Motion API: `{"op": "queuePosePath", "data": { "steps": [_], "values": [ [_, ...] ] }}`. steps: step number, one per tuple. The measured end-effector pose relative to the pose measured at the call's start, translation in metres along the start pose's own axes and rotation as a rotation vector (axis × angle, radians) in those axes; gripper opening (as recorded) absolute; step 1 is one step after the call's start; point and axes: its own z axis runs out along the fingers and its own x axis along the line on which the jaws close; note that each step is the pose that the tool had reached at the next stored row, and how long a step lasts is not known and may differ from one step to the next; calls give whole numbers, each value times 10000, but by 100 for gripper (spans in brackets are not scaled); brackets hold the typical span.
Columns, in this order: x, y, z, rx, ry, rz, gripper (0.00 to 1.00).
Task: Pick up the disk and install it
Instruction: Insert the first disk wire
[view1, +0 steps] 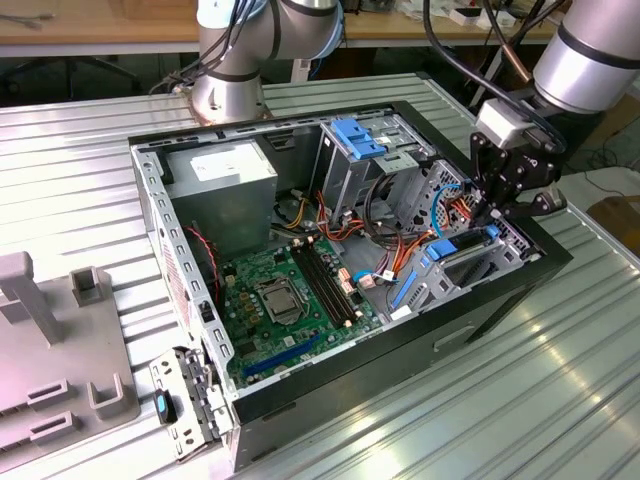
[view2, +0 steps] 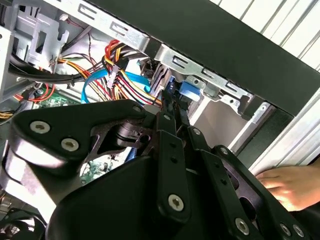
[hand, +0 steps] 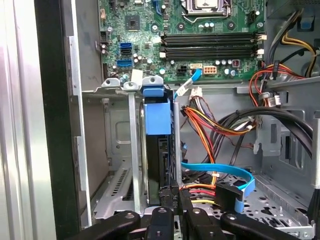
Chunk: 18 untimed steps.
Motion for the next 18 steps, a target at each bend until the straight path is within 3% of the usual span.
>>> {"op": "queuePosePath", "data": {
  "steps": [2,9,11,12,13,18],
  "values": [
    [54,10,-2,0,3,6,17],
    [27,39,7,0,12,4,17],
    [-13,43,16,3,153,-10,17],
    [-38,44,18,9,442,-33,17],
    [-38,45,19,10,485,-37,17],
    [-47,45,17,11,490,-37,17]
  ]
}}
